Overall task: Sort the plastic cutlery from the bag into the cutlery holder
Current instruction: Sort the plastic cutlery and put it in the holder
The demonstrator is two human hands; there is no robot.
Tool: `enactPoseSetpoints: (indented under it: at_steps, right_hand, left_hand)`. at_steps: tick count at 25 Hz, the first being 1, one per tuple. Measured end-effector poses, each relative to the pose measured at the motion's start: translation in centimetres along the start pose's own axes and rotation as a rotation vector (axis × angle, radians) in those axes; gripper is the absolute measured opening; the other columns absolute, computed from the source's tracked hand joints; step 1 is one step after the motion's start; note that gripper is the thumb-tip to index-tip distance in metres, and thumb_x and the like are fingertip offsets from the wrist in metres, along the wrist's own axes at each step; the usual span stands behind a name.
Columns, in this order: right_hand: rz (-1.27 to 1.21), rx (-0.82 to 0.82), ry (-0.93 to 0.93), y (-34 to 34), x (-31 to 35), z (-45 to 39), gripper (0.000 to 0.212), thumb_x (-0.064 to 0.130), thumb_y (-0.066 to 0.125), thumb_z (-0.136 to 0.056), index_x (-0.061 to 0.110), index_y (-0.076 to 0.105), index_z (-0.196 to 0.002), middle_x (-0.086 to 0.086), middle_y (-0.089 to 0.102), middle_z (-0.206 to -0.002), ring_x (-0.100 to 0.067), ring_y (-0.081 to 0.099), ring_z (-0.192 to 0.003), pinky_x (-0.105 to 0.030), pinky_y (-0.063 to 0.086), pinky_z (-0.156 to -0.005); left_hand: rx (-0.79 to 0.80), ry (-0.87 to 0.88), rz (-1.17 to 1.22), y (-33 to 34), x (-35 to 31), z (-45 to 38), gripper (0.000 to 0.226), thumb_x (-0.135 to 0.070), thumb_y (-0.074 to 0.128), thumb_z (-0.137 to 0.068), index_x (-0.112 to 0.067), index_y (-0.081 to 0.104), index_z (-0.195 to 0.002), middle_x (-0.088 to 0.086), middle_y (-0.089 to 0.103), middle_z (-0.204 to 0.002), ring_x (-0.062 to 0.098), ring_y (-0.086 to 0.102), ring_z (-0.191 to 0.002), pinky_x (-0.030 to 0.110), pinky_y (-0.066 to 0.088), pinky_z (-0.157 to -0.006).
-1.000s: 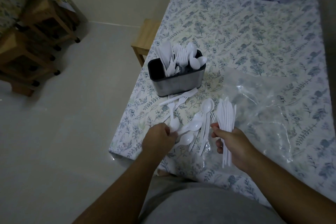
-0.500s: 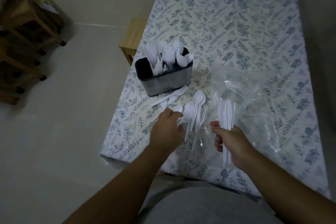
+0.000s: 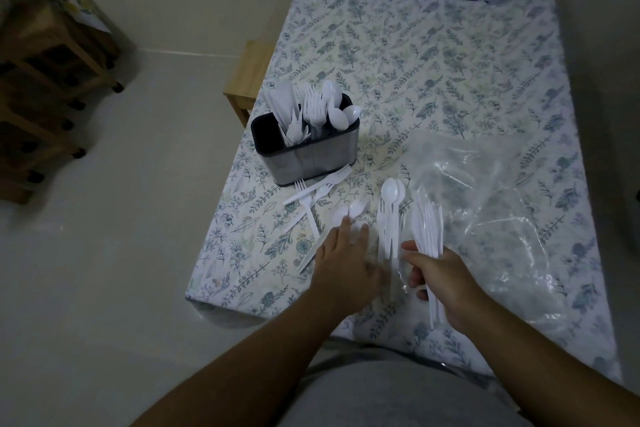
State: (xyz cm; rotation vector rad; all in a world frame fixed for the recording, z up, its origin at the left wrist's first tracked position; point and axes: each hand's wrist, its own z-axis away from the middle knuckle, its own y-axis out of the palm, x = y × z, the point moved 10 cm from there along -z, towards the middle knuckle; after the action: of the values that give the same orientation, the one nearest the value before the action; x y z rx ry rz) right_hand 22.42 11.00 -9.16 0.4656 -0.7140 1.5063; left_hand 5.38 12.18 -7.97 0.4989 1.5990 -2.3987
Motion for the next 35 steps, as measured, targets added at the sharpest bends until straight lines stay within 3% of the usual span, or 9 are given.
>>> enactPoseSetpoints:
  at_steps: [6,13,18,21,24,27,29,32,35]
  right_hand:
    - [0.051,-0.056,-0.119,-0.3,1.3,0.4,0.019,0.012,0.063,-0.094,0.017,0.071,-0.110,-0.001,0.059,-0.061,-0.013,0.051,-0.049,-0.022,0.043,-0.044]
    - [0.104,-0.027,-0.134,0.1,1.7,0.6,0.017,0.008,0.062,-0.096,0.012,0.070,-0.110,-0.002,0.059,-0.066,-0.011,0.051,-0.050,-0.016,0.043,-0.041]
    - [0.060,-0.065,-0.116,-0.5,1.2,0.7,0.016,0.009,0.063,-0.094,0.013,0.070,-0.107,0.000,0.058,-0.066,-0.012,0.051,-0.051,-0.020,0.043,-0.044]
    - [0.033,-0.179,-0.176,-2.0,1.6,0.8,0.019,0.017,0.064,-0.095,0.018,0.071,-0.113,0.001,0.062,-0.076,-0.016,0.057,-0.063,-0.028,0.046,-0.056]
    - [0.085,-0.235,-0.233,-2.6,2.2,1.3,0.016,0.027,0.063,-0.098,0.022,0.072,-0.110,0.001,0.069,-0.088,-0.014,0.064,-0.077,-0.027,0.046,-0.060]
    - [0.172,-0.222,-0.225,-2.6,1.8,1.4,0.018,0.038,0.061,-0.099,0.023,0.068,-0.106,-0.004,0.069,-0.088,-0.014,0.062,-0.073,-0.026,0.047,-0.058]
    - [0.163,-0.201,-0.167,-2.8,0.7,0.9,0.020,0.036,0.061,-0.099,0.019,0.068,-0.109,-0.007,0.067,-0.084,-0.018,0.061,-0.067,-0.027,0.046,-0.057]
    - [0.100,-0.188,-0.092,-3.2,-0.6,0.4,0.020,0.030,0.063,-0.098,0.016,0.069,-0.111,-0.005,0.063,-0.078,-0.017,0.055,-0.060,-0.031,0.046,-0.055]
    - [0.045,-0.186,-0.060,-3.5,-0.8,0.1,0.017,0.027,0.064,-0.097,0.014,0.069,-0.108,-0.008,0.059,-0.075,-0.016,0.047,-0.052,-0.030,0.044,-0.050]
  left_hand:
    - [-0.198,-0.025,0.150,-2.7,2.4,2.2,0.067,-0.035,0.047,-0.092,-0.028,0.025,-0.156,0.000,0.006,-0.168,0.023,0.003,-0.154,0.052,0.012,-0.123]
    - [-0.051,-0.002,-0.034,1.2,8.5,4.6,0.073,-0.056,0.032,-0.101,-0.034,-0.009,-0.159,-0.005,-0.019,-0.166,0.015,-0.021,-0.152,0.044,0.001,-0.123]
    - [-0.173,-0.131,0.093,-0.1,8.1,3.3,0.070,-0.049,0.038,-0.102,-0.032,0.002,-0.160,-0.002,-0.007,-0.168,0.021,-0.009,-0.154,0.044,-0.001,-0.120]
    - [-0.244,-0.199,0.144,-1.2,7.6,2.6,0.070,-0.043,0.047,-0.101,-0.029,0.009,-0.159,0.001,-0.001,-0.168,0.025,-0.003,-0.154,0.047,0.001,-0.121]
    - [-0.210,-0.051,0.187,-0.3,5.1,1.7,0.071,-0.046,0.045,-0.100,-0.031,0.008,-0.159,0.001,-0.003,-0.168,0.025,-0.006,-0.154,0.052,0.009,-0.123]
    - [-0.171,0.042,0.247,0.6,1.7,0.5,0.080,-0.051,0.048,-0.095,-0.028,0.006,-0.160,0.002,-0.009,-0.168,0.024,-0.013,-0.154,0.049,0.003,-0.122]
    - [-0.120,0.139,0.128,0.8,-1.2,-0.2,0.077,-0.048,0.044,-0.096,-0.026,0.008,-0.160,0.004,-0.009,-0.168,0.025,-0.016,-0.153,0.049,-0.001,-0.122]
    - [-0.052,0.352,-0.118,1.6,-4.5,-0.3,0.066,-0.042,0.036,-0.099,-0.023,0.017,-0.159,0.007,0.006,-0.168,0.027,-0.007,-0.155,0.055,0.004,-0.123]
    - [-0.110,0.227,-0.132,1.5,-2.5,-0.4,0.067,-0.049,0.031,-0.099,-0.019,0.021,-0.158,0.008,0.012,-0.167,0.026,-0.004,-0.155,0.054,0.007,-0.124]
